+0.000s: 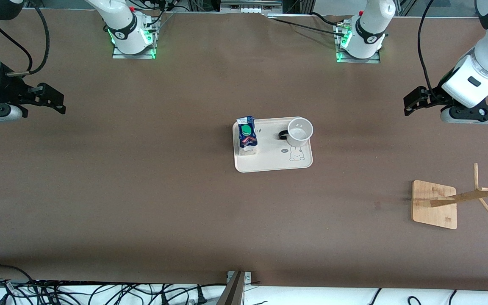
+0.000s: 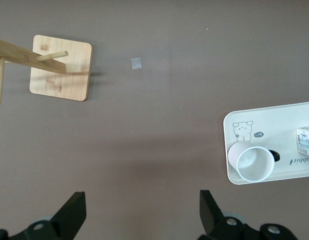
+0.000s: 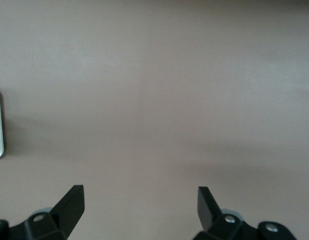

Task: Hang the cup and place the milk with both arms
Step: 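Move the left gripper toward the white mug on the tray, then lower the left gripper and grasp the white mug by its rim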

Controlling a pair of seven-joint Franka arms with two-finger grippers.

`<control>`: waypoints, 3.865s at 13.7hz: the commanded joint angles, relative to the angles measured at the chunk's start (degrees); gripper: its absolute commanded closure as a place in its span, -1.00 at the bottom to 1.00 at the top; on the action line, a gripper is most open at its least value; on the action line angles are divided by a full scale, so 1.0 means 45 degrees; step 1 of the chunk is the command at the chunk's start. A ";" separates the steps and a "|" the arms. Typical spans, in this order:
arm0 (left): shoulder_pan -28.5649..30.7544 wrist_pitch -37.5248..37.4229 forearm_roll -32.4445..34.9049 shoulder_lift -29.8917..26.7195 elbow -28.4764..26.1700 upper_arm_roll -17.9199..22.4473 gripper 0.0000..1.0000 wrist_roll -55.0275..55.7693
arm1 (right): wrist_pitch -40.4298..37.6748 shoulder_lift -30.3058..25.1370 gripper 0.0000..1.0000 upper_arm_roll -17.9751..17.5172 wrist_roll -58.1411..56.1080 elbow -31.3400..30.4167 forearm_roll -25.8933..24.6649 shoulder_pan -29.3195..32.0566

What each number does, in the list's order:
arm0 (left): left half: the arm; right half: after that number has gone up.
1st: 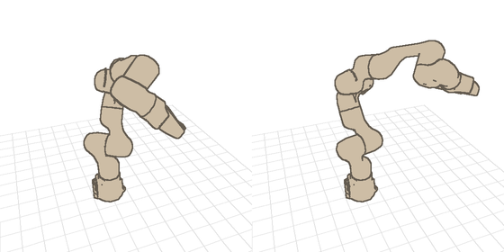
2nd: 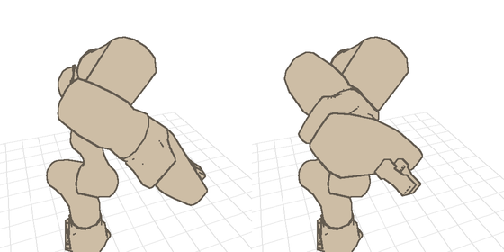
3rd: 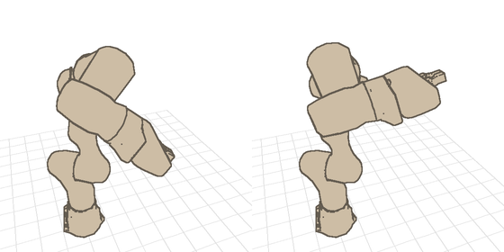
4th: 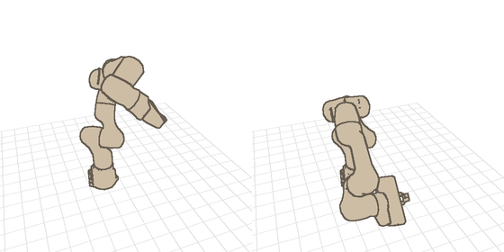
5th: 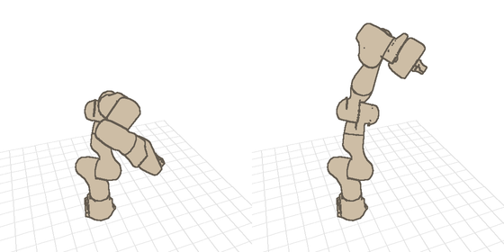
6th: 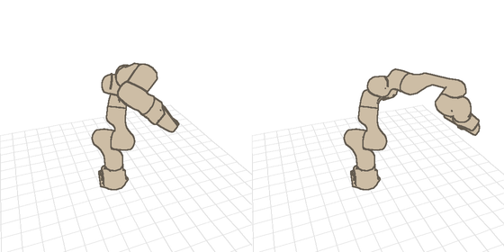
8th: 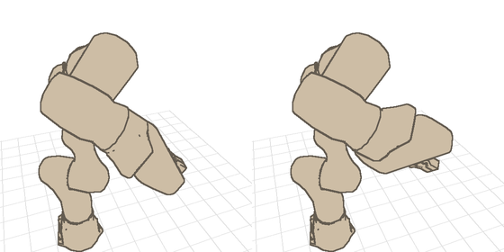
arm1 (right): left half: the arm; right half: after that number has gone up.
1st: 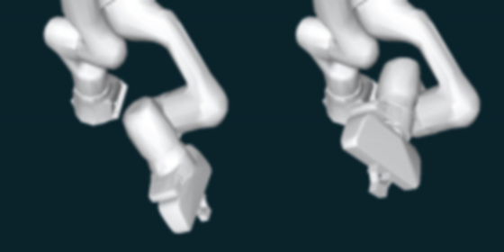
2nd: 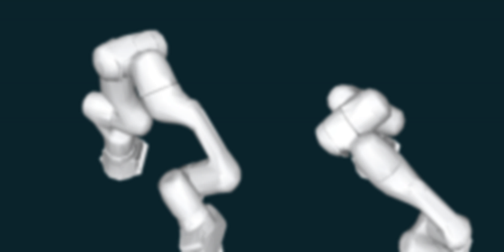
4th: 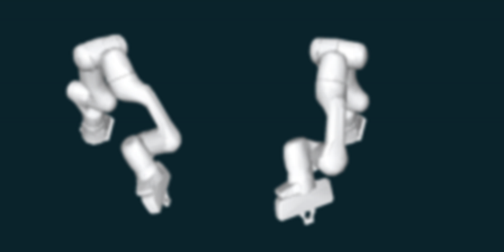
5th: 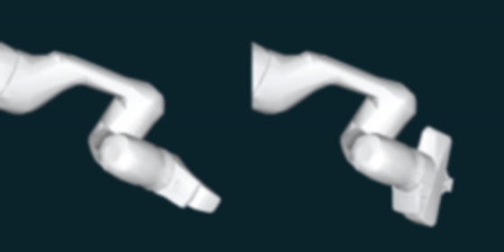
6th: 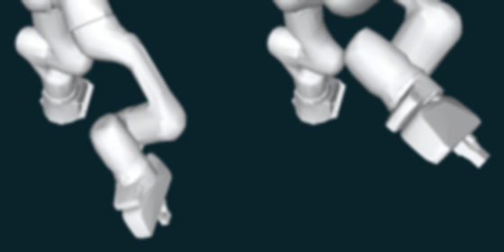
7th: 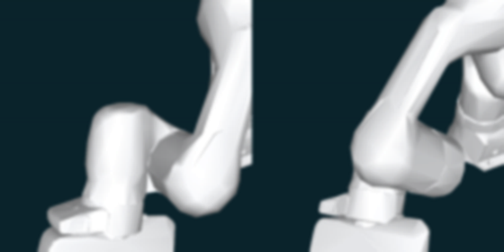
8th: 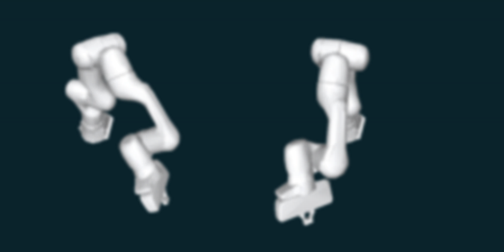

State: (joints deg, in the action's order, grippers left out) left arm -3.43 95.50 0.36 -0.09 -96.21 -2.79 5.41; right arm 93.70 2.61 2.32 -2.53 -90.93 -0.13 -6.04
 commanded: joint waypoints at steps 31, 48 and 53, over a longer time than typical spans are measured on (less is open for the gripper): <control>-0.1757 -0.0603 -0.0081 0.1466 -0.0061 -0.2326 -1.00 -0.1359 | -0.0237 0.0124 -1.00 -0.0105 -0.0005 0.0323 -0.0030 0.0072; -0.2245 0.9166 0.0793 0.2265 -0.7214 -0.4068 -0.63 -0.5148 | -0.0237 0.0124 -1.00 -0.0105 -0.0005 0.0323 -0.0030 0.0072; -0.2362 0.9712 0.1692 0.2754 -0.7136 -0.4068 -0.37 -0.5148 | -0.0237 0.0124 -1.00 -0.0105 -0.0005 0.0304 -0.0030 0.0072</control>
State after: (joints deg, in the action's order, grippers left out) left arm -13.68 137.13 5.08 10.34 -128.93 -21.08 -16.99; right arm 93.68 2.61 2.29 -2.53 -90.92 -0.13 -6.04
